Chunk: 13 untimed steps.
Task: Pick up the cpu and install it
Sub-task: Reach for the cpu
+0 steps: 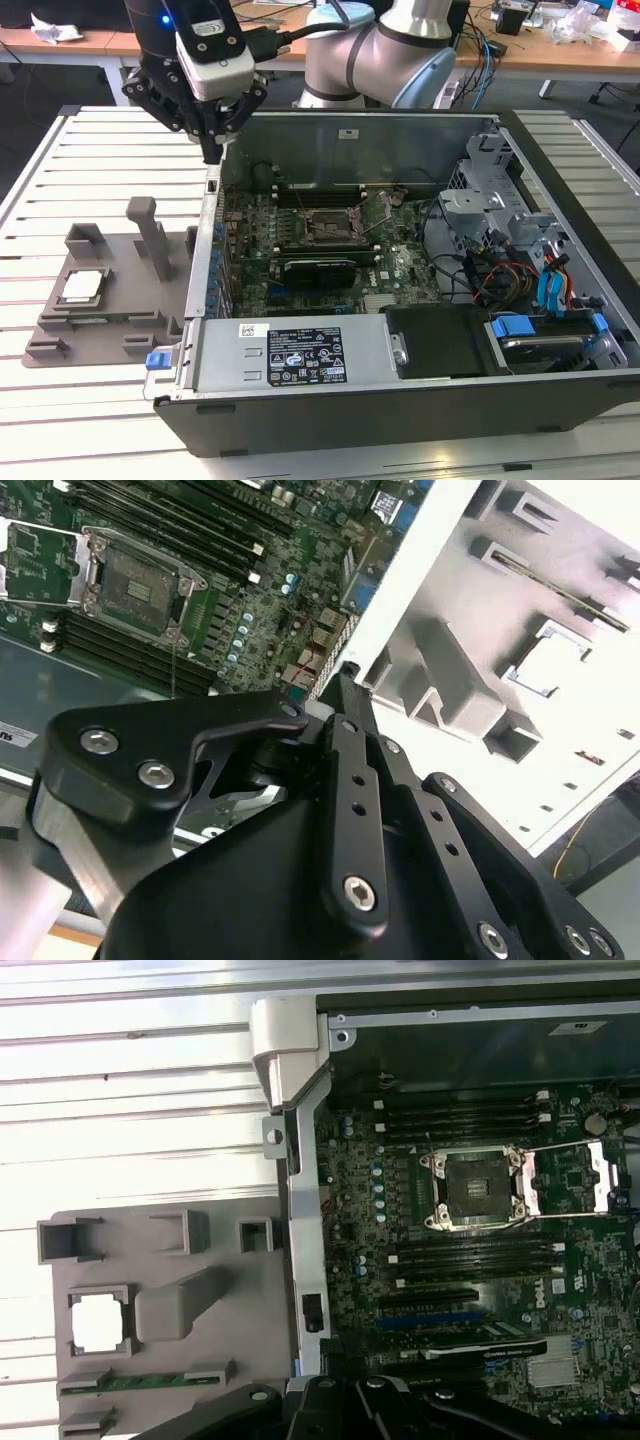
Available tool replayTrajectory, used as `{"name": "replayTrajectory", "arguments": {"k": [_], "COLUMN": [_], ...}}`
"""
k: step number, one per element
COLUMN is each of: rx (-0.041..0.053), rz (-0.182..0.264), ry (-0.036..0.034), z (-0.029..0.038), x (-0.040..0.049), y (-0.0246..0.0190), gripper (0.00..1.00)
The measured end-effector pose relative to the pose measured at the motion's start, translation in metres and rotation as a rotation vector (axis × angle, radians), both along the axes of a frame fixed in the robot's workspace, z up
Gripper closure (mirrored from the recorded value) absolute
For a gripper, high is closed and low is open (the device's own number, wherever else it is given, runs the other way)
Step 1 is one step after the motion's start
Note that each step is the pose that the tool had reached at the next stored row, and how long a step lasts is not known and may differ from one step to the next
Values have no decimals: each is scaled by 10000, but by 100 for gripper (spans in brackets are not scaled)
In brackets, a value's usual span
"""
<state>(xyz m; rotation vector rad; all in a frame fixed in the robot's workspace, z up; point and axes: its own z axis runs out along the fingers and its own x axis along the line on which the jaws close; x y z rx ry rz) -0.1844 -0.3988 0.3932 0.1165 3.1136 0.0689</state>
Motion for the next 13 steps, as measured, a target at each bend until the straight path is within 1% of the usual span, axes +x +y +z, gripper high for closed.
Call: {"name": "replayTrajectory", "arguments": {"k": [5, 7, 9, 10, 13], "rx": [0, 0, 0, 0, 0], "rz": [-1, 0, -1, -1, 0], "ry": [1, 1, 0, 0, 0], "z": [0, 0, -1, -1, 0], "x": [-120, -207, -265, -349, -393], "y": [0, 0, 0, 0, 0], "gripper": [89, 89, 89, 89, 89]}}
